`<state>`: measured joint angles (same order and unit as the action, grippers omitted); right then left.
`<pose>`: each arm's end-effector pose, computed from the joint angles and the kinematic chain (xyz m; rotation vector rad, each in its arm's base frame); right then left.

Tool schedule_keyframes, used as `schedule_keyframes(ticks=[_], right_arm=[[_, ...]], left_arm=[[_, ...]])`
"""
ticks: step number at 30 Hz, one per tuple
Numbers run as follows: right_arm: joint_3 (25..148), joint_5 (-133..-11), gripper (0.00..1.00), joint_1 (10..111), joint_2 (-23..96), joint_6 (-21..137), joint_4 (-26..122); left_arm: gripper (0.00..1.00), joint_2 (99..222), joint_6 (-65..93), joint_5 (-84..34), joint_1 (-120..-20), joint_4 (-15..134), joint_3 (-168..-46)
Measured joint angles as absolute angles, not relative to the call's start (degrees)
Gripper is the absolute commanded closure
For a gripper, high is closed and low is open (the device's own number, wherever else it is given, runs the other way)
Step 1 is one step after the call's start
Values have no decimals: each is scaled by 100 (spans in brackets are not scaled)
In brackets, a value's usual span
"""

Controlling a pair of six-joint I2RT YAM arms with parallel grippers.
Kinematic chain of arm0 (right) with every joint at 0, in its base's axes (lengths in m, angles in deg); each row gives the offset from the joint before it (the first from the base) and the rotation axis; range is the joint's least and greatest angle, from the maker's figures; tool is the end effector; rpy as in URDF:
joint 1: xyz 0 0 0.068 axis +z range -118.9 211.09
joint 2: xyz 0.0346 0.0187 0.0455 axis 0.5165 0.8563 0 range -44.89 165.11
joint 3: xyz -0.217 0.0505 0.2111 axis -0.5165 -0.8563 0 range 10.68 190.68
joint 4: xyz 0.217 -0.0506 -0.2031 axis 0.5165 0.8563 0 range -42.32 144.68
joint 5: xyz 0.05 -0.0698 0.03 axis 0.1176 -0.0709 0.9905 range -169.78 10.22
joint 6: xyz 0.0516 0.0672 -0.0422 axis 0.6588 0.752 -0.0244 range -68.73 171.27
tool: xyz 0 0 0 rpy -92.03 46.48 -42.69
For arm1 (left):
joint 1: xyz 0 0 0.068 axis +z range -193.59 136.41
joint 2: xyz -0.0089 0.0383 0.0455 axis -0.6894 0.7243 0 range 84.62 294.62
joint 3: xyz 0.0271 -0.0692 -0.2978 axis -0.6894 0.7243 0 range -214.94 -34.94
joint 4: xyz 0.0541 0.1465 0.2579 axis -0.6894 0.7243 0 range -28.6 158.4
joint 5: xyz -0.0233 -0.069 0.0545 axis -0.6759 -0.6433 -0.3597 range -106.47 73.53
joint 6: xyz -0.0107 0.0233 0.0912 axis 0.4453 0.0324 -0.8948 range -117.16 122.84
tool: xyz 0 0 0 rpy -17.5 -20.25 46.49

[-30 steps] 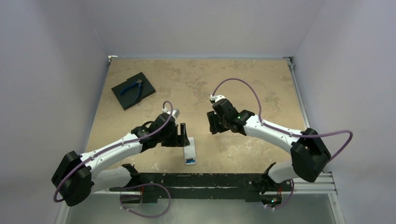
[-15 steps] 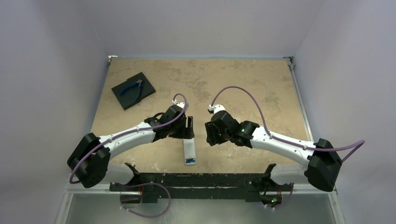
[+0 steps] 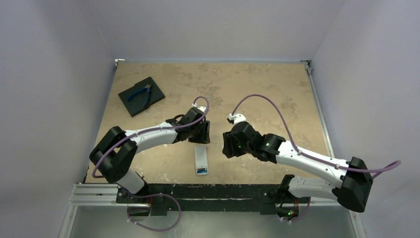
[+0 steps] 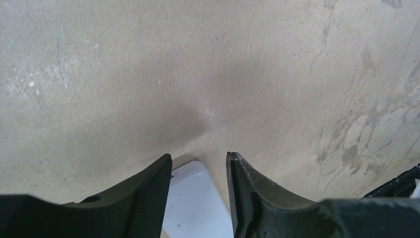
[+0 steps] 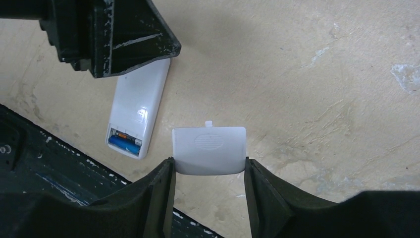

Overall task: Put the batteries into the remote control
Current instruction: Adjust the remote control at the center of the board.

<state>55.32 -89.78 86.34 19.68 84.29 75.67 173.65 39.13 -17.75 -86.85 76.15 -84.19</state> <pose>0.1766 0.2282 0.2246 -0.3916 2.4217 0.5027 0.2657 -0.2528 0.1448 0.1690 2.6186 -0.5593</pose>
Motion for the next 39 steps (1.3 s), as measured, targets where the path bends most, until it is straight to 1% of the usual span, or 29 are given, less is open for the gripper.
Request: schedule_keyframes(ticks=[3, 6, 8, 10, 11, 25, 39], right_arm=[[5501, -8976, 63, 8658, 1883, 8466, 7586], [5460, -8976, 63, 8660, 1804, 8479, 7597], [5434, -8976, 64, 8660, 1756, 8490, 7606], [5425, -8976, 64, 8660, 1719, 8499, 7619], [5425, -8976, 64, 8662, 1697, 8505, 7628], [5368, -8976, 65, 8664, 1579, 8523, 7693], [5368, -8976, 66, 8667, 1658, 8514, 7707]], left_arm=[[69, 17531, 3915, -1830, -8685, 7538, -8533], [76, 17678, 3918, -1904, -8694, 7488, -8625], [88, 17743, 3920, -1937, -8720, 7455, -8666], [98, 17824, 3911, -1970, -8775, 7427, -8725], [100, 17855, 3933, -1974, -8803, 7420, -8743], [100, 18086, 3924, -1895, -9094, 7486, -8852], [100, 17988, 3972, -1336, -9094, 7768, -8673]])
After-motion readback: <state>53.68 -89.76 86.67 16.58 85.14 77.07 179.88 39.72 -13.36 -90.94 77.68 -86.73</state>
